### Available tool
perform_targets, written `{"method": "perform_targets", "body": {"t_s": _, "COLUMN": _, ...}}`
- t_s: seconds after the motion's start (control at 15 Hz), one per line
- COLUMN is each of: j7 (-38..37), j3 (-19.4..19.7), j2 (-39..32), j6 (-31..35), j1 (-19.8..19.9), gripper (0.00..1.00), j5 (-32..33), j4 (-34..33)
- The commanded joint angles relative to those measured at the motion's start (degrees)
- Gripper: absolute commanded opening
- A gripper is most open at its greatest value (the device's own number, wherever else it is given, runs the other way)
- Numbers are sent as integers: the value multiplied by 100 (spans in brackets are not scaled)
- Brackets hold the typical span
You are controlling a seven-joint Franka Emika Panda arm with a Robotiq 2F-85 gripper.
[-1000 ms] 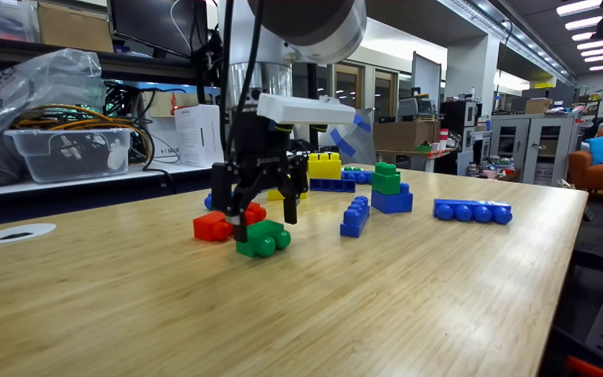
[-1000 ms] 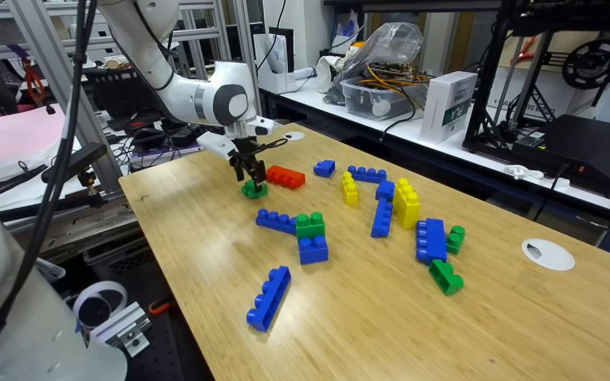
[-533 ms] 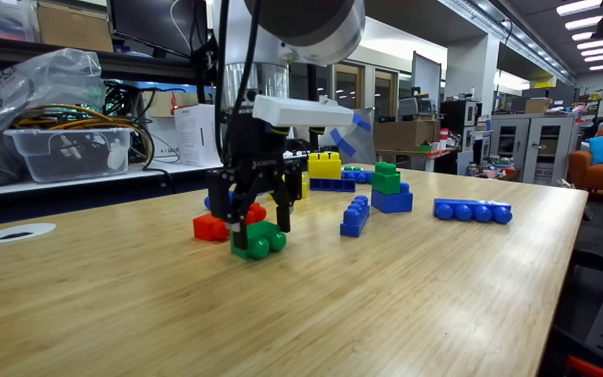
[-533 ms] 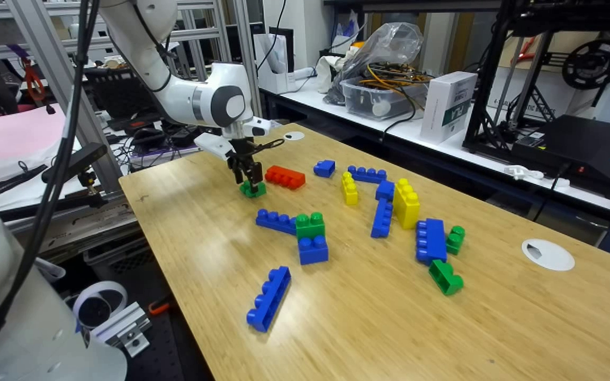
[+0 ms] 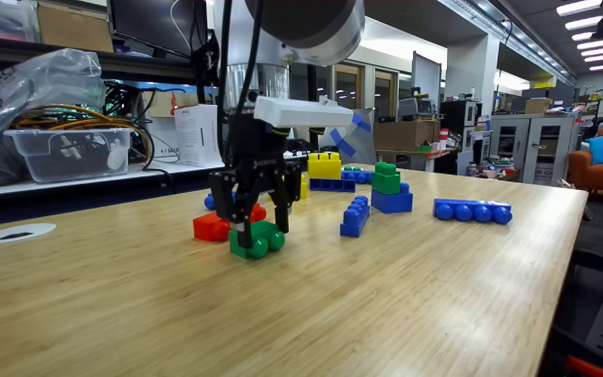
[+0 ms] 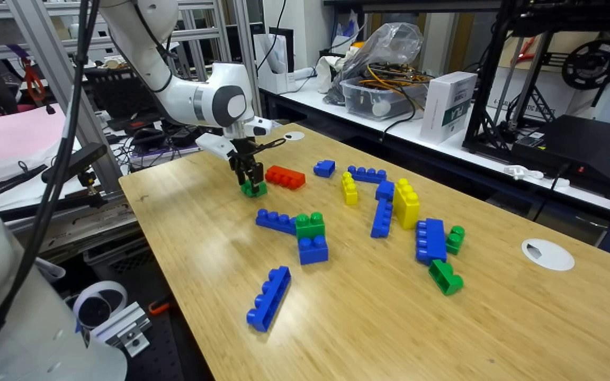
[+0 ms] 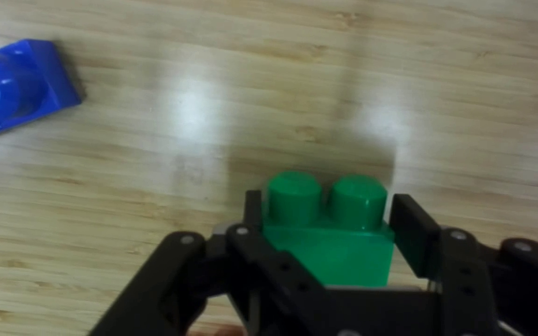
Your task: Place the green block on the left side of the table on the stack
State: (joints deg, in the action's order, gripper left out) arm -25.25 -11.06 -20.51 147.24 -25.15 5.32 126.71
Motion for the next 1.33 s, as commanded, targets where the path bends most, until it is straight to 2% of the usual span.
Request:
{"method": "perform_targets", "body": {"t_s": 0.0, "j7": -77, "j3": 37, "j2": 119, "j6": 30, "j1": -45, "gripper": 44, "j5": 67, "j4": 99}}
{"method": "perform_targets", "body": {"t_s": 0.53, "j7": 37, "j3": -181, "j2": 1677, "j6": -235, "j1": 192, "gripper": 44, "j5": -109, "j4": 1018}}
{"method": "perform_targets", "body": {"t_s": 0.73, "j7": 513, "j3": -226, "j2": 2277, "j6": -391, "j1": 440, "gripper": 44, "j5": -824, "j4": 1404}}
{"method": "perform_targets", "body": {"t_s": 0.87, "j7": 955, "j3": -119, "j2": 2605, "j6": -539, "j1": 623, "gripper": 44, "j5": -1533, "j4": 1588}}
{"method": "perform_targets", "body": {"t_s": 1.0, "j7": 1509, "j3": 100, "j2": 2816, "j6": -782, "j1": 844, "gripper": 44, "j5": -2327, "j4": 1669}}
{"method": "perform_targets", "body": {"t_s": 1.27, "j7": 2288, "j3": 643, "j2": 3050, "j6": -1373, "j1": 1286, "gripper": 44, "j5": -3486, "j4": 1679}}
